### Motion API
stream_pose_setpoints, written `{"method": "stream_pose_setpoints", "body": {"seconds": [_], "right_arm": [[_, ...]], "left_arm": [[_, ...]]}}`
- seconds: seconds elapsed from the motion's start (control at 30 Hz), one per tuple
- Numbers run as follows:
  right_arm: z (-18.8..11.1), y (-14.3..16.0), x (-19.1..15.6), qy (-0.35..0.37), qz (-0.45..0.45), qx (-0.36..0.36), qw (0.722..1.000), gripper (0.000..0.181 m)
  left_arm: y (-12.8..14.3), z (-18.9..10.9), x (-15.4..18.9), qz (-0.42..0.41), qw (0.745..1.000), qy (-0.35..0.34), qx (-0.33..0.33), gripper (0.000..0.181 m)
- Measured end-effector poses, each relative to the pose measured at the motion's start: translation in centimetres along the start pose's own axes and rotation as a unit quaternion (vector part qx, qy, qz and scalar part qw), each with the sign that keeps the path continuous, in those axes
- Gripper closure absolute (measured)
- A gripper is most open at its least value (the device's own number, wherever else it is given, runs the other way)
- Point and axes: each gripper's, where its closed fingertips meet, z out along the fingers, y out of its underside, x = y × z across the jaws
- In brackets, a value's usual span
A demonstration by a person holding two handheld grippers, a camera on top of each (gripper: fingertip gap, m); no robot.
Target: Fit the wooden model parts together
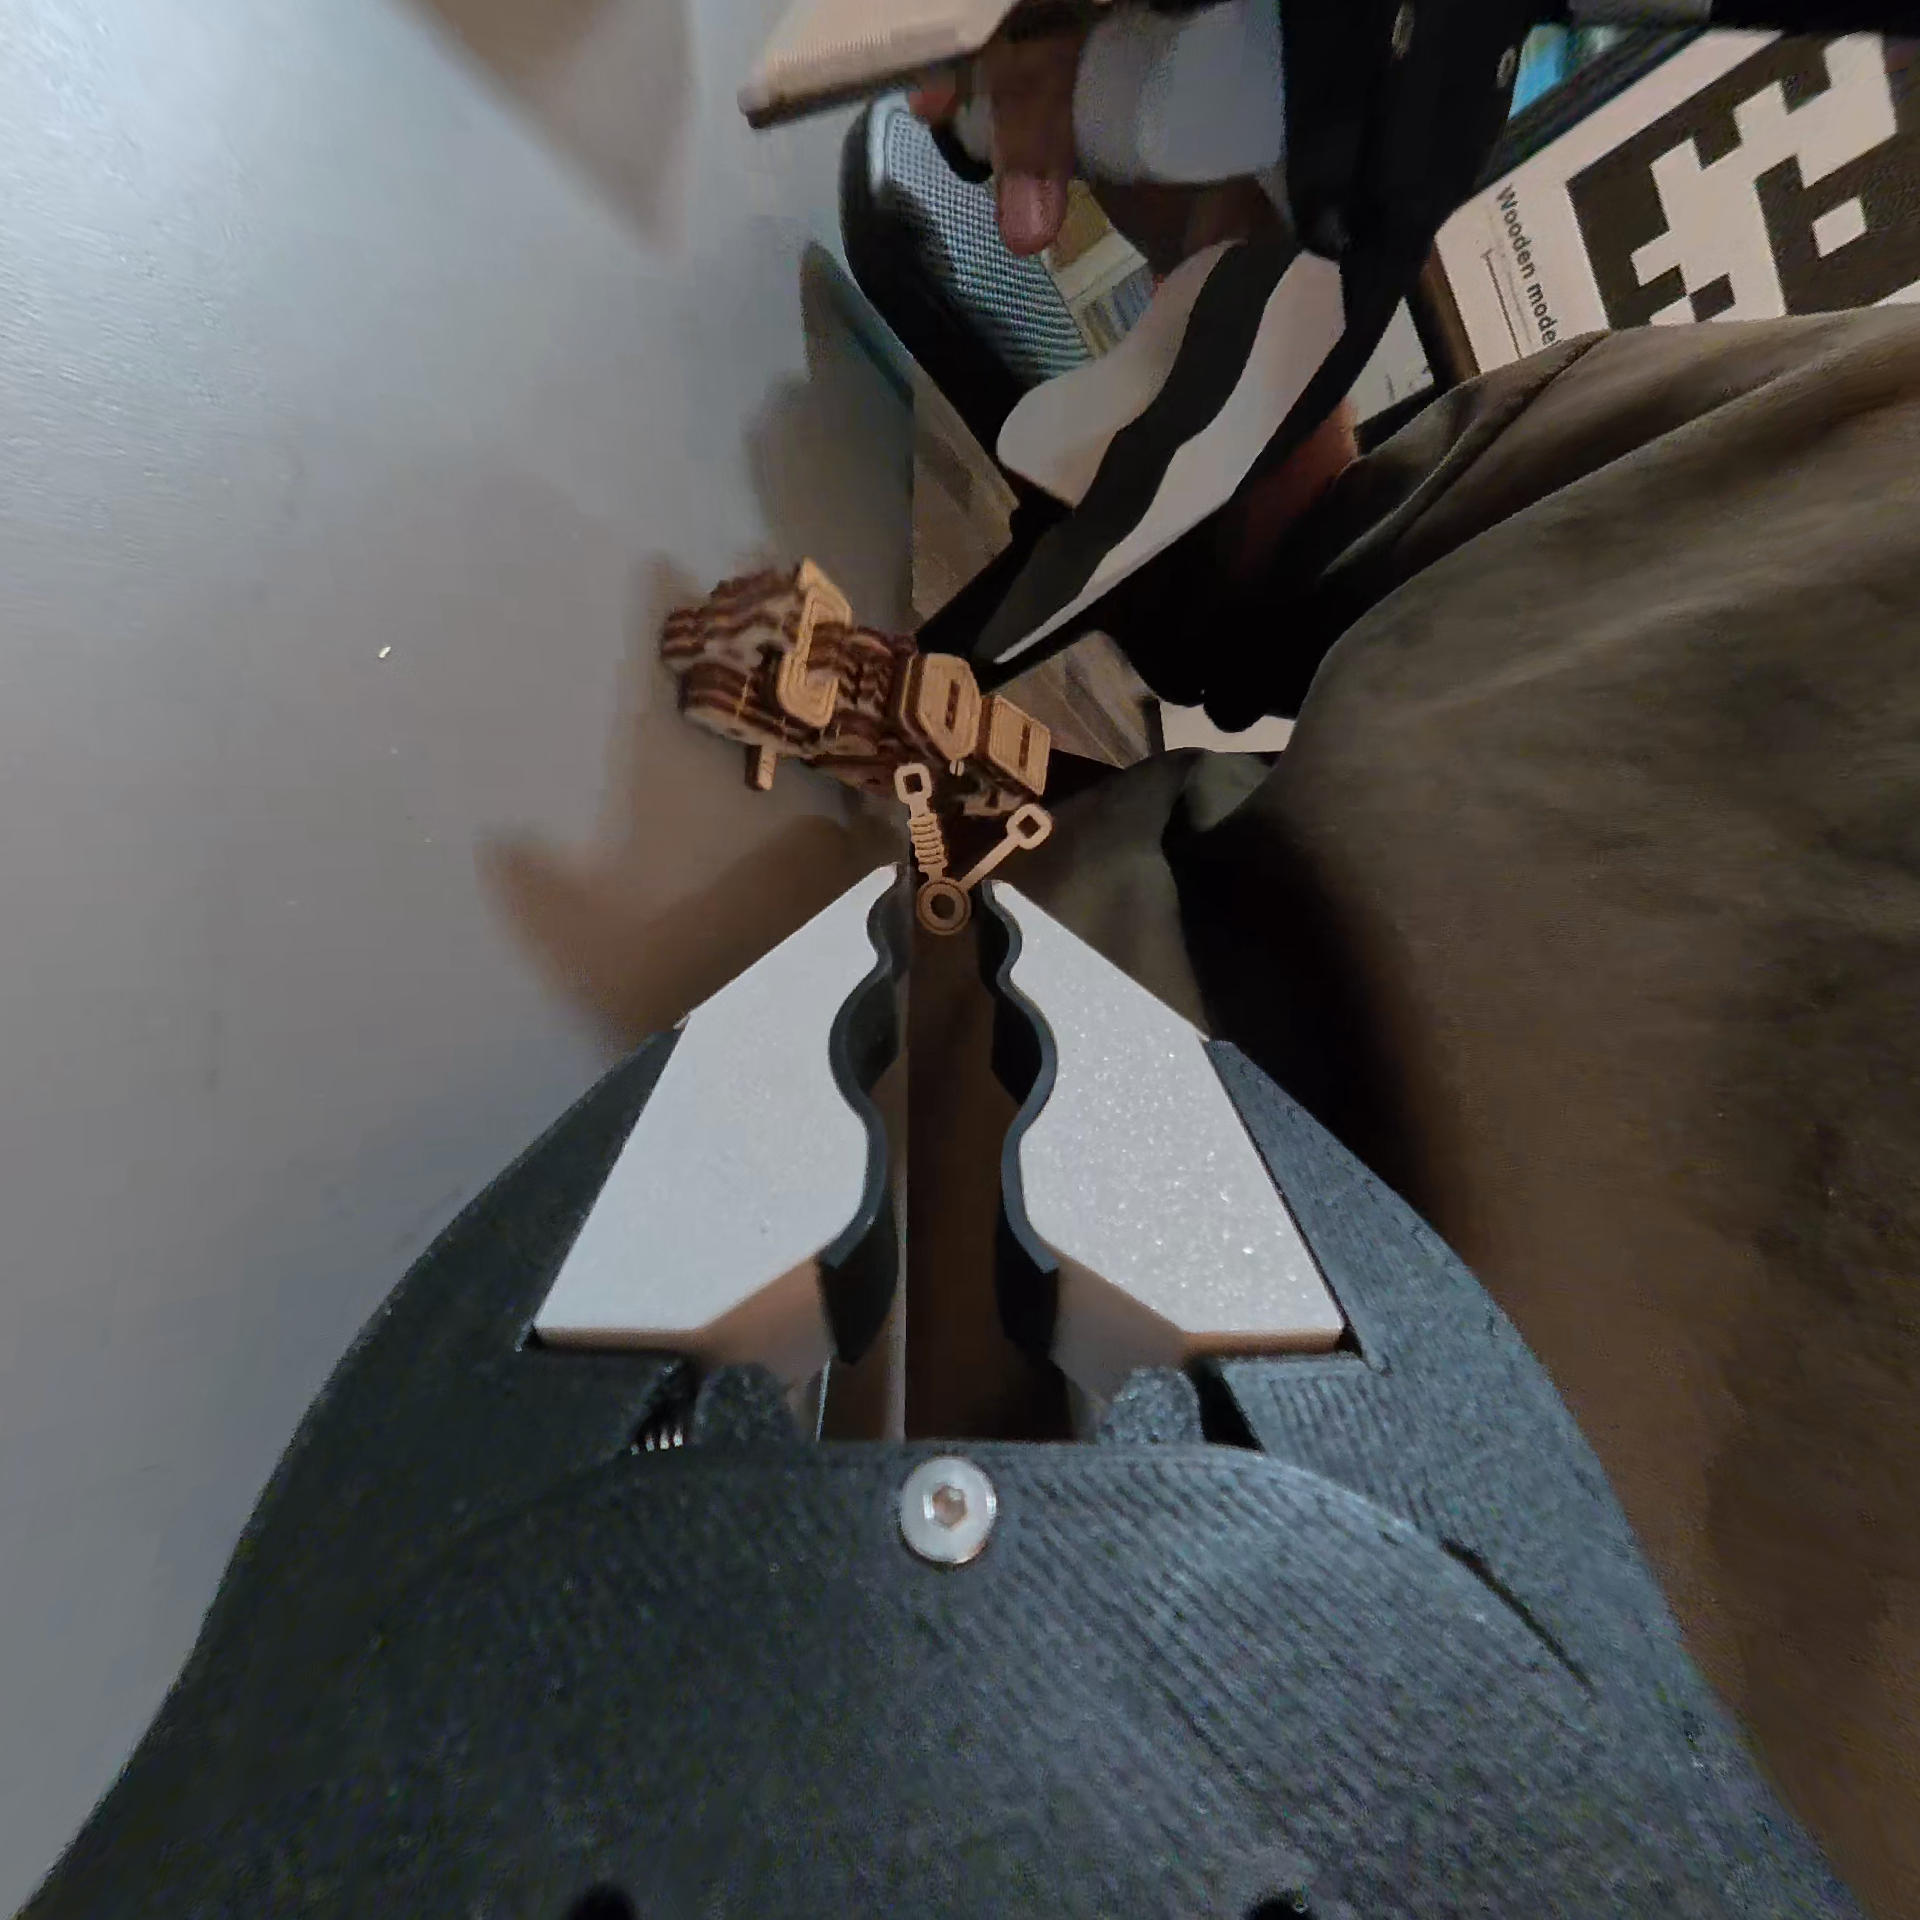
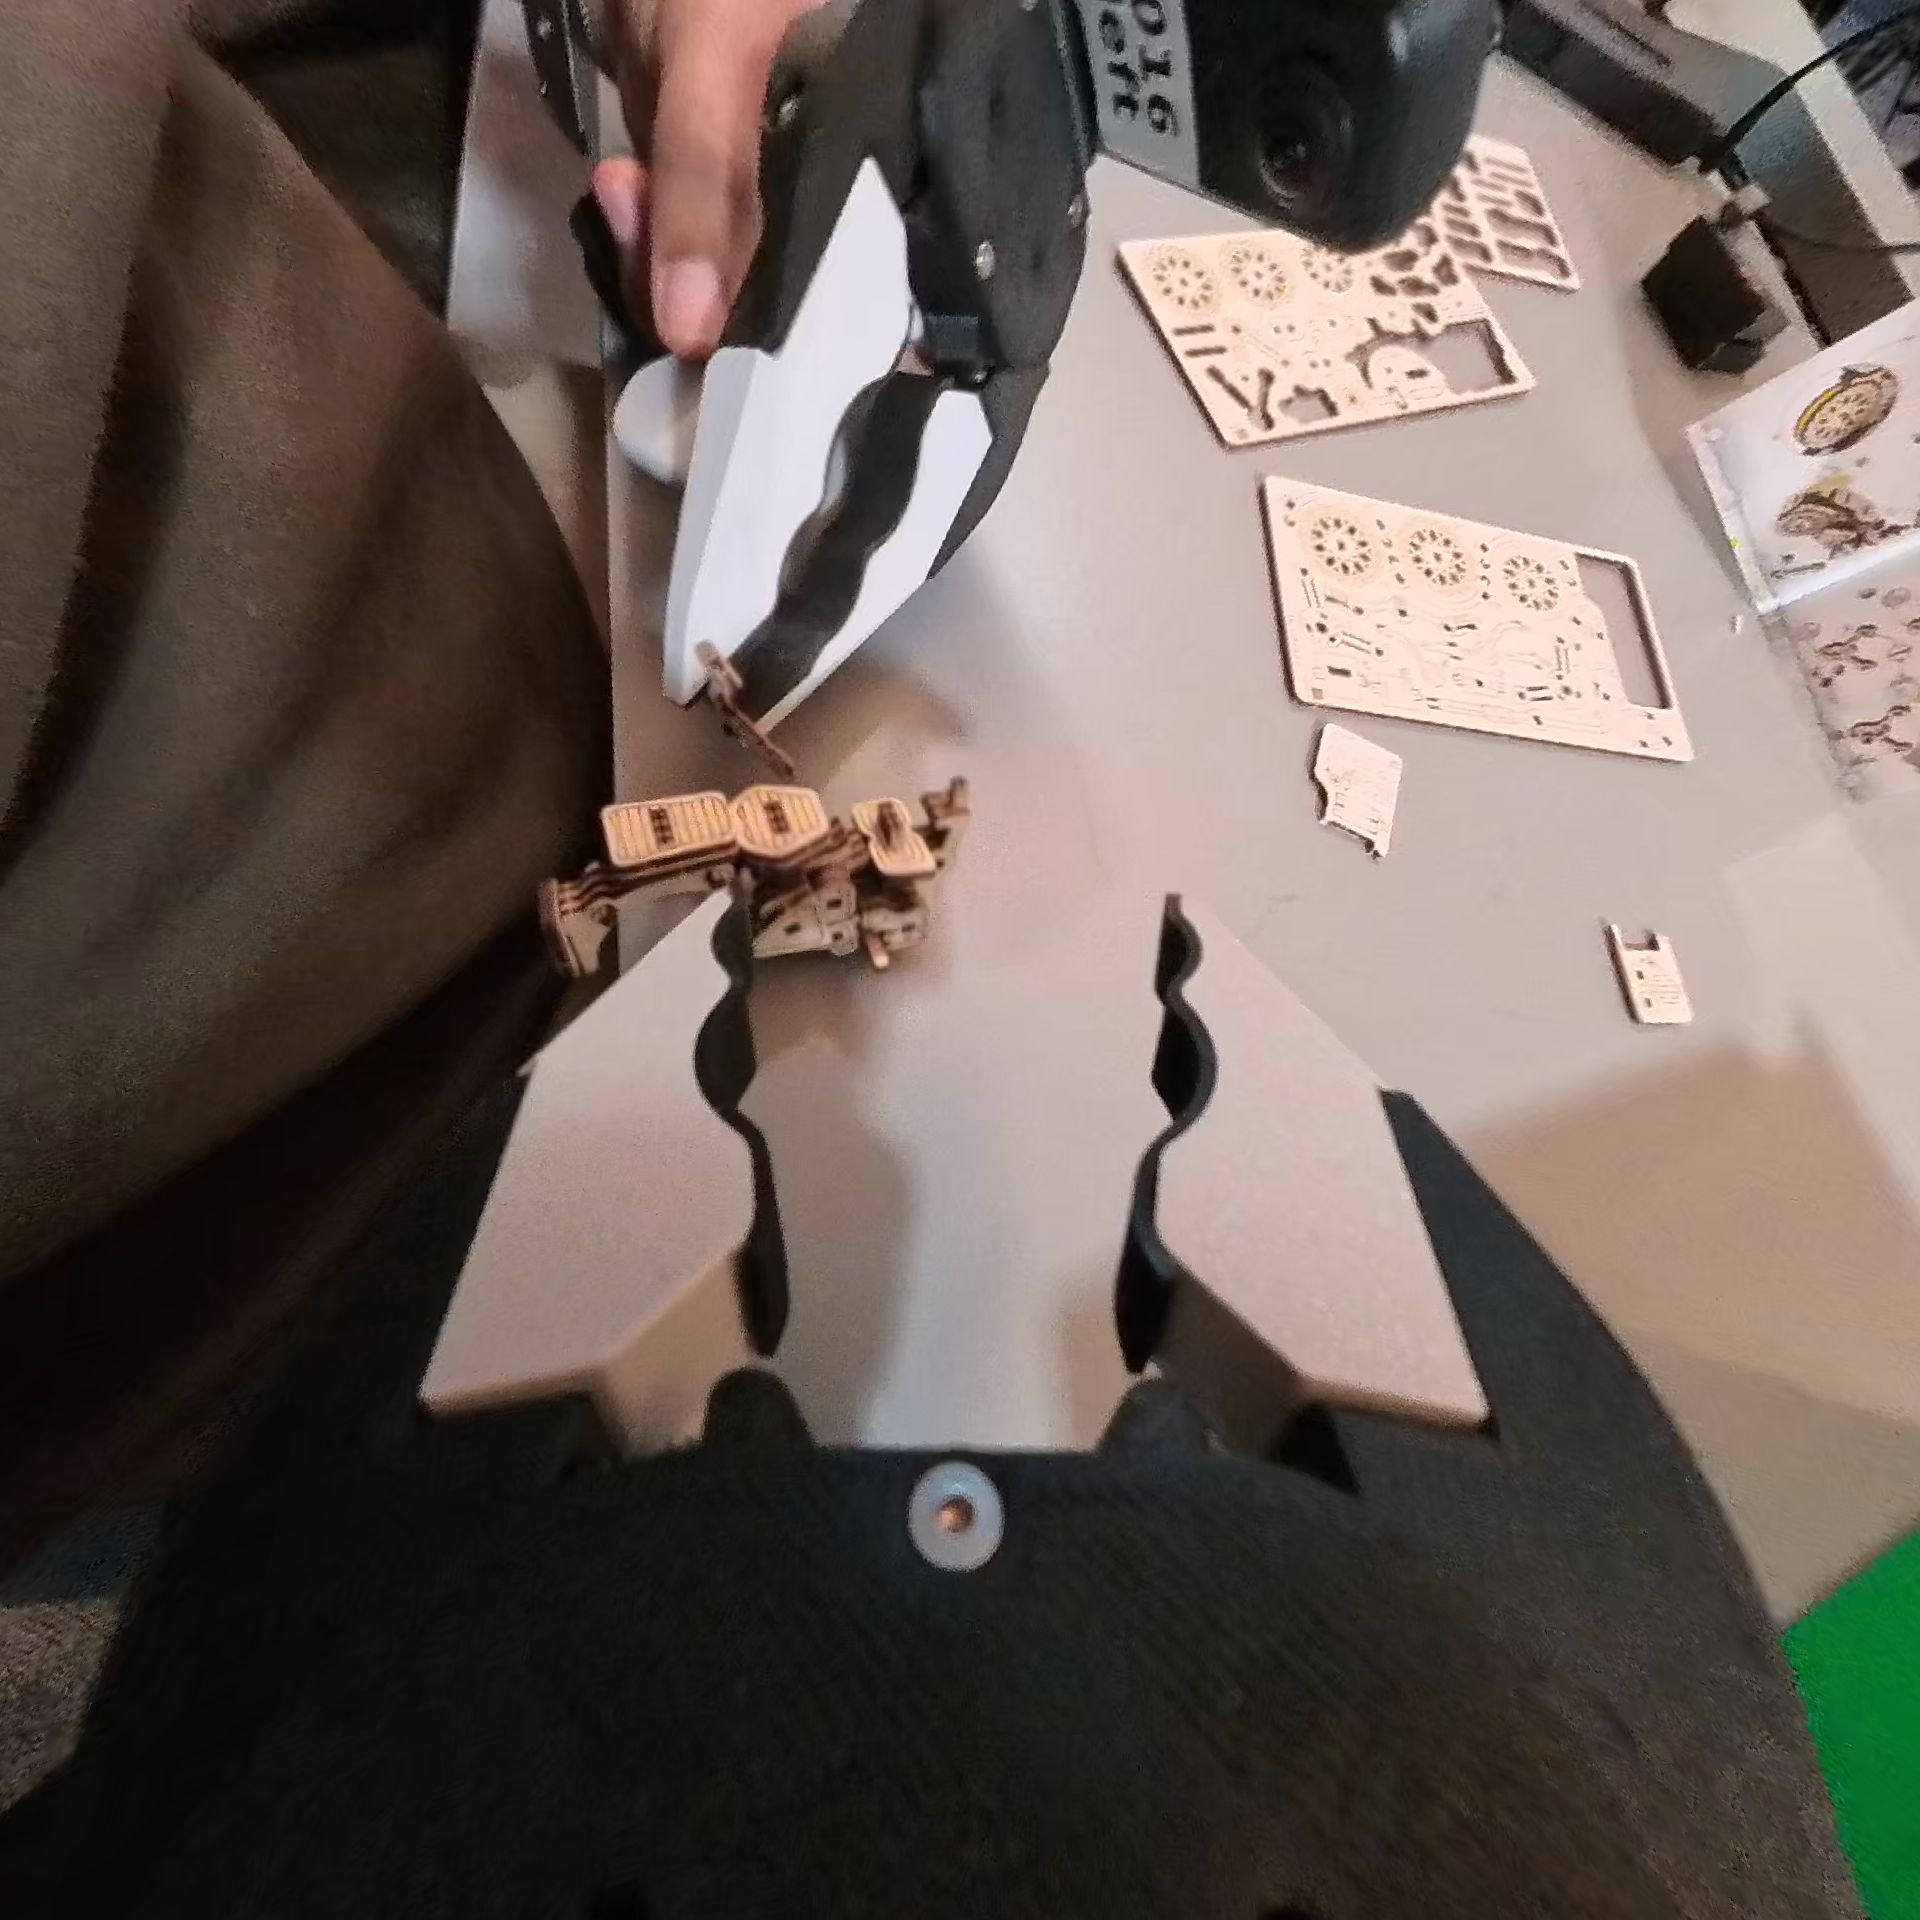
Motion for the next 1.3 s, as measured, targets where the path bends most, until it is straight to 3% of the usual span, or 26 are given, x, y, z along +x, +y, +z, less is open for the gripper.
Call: {"method": "stream_pose_setpoints", "body": {"seconds": [0.17, 0.43, 0.67, 0.77, 0.87, 0.97, 1.1, 1.3], "right_arm": [[0.2, 1.4, 0.5, 0.018, -0.002, -0.036, 0.999, 0.101], [-1.6, 0.6, -0.5, -0.014, -0.051, -0.069, 0.996, 0.124], [-0.7, -3.8, 0.4, -0.195, -0.168, -0.034, 0.966, 0.151], [0.1, -4.7, 0.3, -0.313, -0.143, -0.015, 0.939, 0.155], [1.3, -3.6, -0.2, -0.403, -0.111, -0.046, 0.907, 0.156], [2.2, -1.6, -0.3, -0.454, -0.094, -0.095, 0.881, 0.156], [2.2, -1.2, -0.8, -0.510, -0.058, -0.100, 0.852, 0.158], [2.3, -0.9, -1.9, -0.532, -0.076, -0.110, 0.836, 0.162]], "left_arm": [[-0.1, 0.0, -0.2, 0.004, 1.000, -0.010, 0.005, 0.172], [-0.4, -0.1, -0.3, -0.004, 1.000, -0.011, 0.012, 0.172], [-0.5, 0.3, -0.4, 0.001, 1.000, -0.012, 0.005, 0.171], [-0.6, 0.4, -0.5, 0.004, 1.000, -0.017, 0.006, 0.172], [-0.8, 0.4, -0.6, 0.001, 1.000, -0.014, 0.009, 0.172], [-1.0, 0.4, -0.5, -0.003, 1.000, -0.009, 0.011, 0.171], [-1.1, 0.2, -0.5, -0.007, 1.000, -0.004, 0.016, 0.172], [-1.2, 0.2, -0.4, -0.011, 1.000, 0.001, 0.019, 0.172]]}}
